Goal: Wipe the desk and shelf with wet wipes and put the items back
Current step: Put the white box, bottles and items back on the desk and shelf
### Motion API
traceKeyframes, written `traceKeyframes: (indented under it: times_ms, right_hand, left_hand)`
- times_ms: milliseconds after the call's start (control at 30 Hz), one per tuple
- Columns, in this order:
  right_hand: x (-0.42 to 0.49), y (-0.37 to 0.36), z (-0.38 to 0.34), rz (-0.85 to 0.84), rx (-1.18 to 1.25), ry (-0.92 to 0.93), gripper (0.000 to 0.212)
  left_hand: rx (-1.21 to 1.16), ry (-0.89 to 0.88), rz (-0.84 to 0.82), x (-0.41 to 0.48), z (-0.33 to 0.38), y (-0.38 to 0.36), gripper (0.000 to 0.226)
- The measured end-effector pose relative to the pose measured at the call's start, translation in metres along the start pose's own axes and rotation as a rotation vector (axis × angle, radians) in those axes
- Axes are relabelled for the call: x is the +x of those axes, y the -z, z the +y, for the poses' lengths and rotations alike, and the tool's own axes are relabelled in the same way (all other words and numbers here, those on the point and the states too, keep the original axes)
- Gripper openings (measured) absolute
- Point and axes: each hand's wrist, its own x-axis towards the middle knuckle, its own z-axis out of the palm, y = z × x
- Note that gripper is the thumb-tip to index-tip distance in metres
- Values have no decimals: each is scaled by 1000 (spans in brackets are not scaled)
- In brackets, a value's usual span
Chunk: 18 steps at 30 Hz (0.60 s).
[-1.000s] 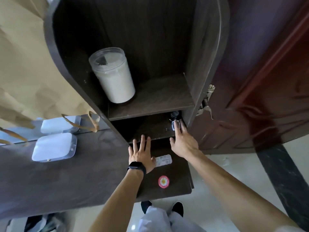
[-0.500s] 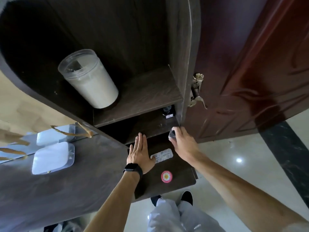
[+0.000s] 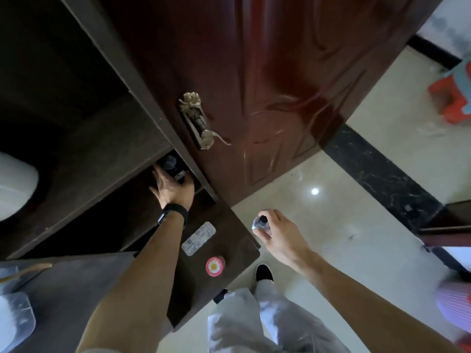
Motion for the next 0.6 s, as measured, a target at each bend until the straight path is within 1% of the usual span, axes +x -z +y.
traceKeyframes:
  times_ms: [67, 167, 300, 400, 500, 600]
  right_hand:
    - [-5, 2, 5, 6, -4, -22, 29]
    - [-9, 3, 5, 11, 9, -21, 28]
    - [-9, 3, -2, 9, 3, 3, 28]
    - [-7, 3, -12, -12, -16, 47, 29]
    - [-1, 4, -25, -33, -8, 89, 30]
    - [5, 7, -43, -83, -2, 141, 29]
  left_hand:
    - [-20, -3, 40, 4, 1, -8, 94]
    - [-51, -6, 84, 3, -9, -10, 83]
    - [-79, -14, 19, -17, -18, -5, 71]
    - [-40, -49, -28, -46, -21, -4, 72]
    - [-15, -121, -111, -66, -27, 0, 65]
    - [-22, -169, -196, -81, -38, 16, 64]
